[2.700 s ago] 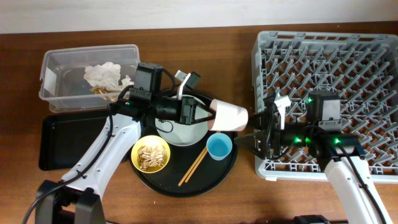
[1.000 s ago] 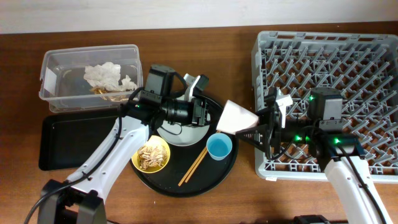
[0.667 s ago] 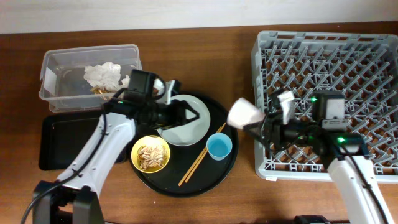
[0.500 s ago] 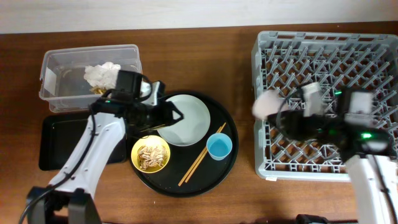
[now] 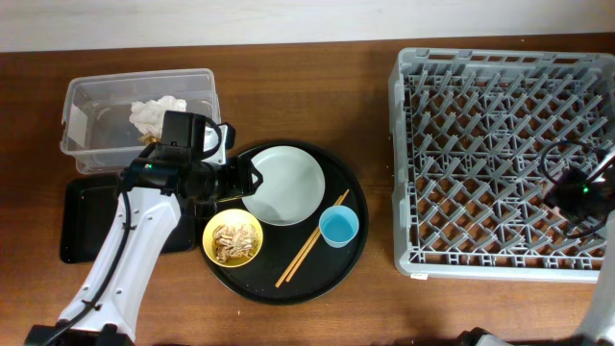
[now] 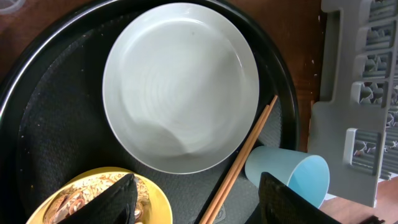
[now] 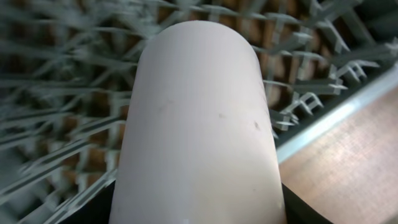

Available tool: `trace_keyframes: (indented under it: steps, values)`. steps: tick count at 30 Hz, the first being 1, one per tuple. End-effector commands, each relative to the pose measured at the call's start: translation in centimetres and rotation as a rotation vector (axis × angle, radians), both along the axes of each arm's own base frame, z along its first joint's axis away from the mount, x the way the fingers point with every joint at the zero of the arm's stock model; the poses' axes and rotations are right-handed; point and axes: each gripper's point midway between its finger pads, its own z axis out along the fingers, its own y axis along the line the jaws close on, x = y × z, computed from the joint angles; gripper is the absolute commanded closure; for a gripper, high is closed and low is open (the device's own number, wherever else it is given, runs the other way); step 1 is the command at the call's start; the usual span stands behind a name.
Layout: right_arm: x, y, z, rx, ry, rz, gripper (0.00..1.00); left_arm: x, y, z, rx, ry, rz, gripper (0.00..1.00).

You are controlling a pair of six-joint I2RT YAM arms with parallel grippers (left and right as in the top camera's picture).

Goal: Sort waste into correct bins and load items into the dishwasher rack
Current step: 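Place the pink cup upside down in the rack with right gripper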

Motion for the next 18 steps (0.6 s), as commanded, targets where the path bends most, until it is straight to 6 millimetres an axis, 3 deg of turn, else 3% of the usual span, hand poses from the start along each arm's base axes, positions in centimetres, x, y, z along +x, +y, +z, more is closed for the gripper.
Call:
trace_keyframes:
  steps: [1, 4, 6, 8, 10, 14, 18]
  values:
    - [-1.2, -2.8, -1.4, 0.0, 0.063, -0.138, 0.52, 0.1, 0.2, 0.6, 0.014, -0.03, -0.01, 0.38]
    - [-1.5, -3.9, -2.9, 0.034, 0.09, -0.184, 0.52, 0.1, 0.2, 0.6, 0.014, -0.03, -0.01, 0.38]
    - [-1.4, -4.0, -3.6, 0.049, 0.106, -0.188, 0.42, 0.1, 0.2, 0.6, 0.014, -0.03, -0.01, 0.38]
    - [-0.5, -4.3, -4.2, 0.063, 0.088, -0.181, 0.23, 0.1, 0.2, 0.6, 0.014, -0.03, -0.011, 0.37]
    - [0.6, -3.9, -4.3, 0.098, 0.04, -0.165, 0.14, 0.1, 0.2, 0.6, 0.014, -0.029, -0.011, 0.35]
    - [2.2, -2.8, -4.0, 0.168, -0.039, -0.132, 0.12, 0.0, 0.1, 0.6, 0.014, -0.03, -0.015, 0.34]
    - [2.9, -0.6, -2.4, 0.256, -0.124, -0.089, 0.17, 0.0, 0.0, 0.6, 0.013, -0.03, -0.018, 0.35]
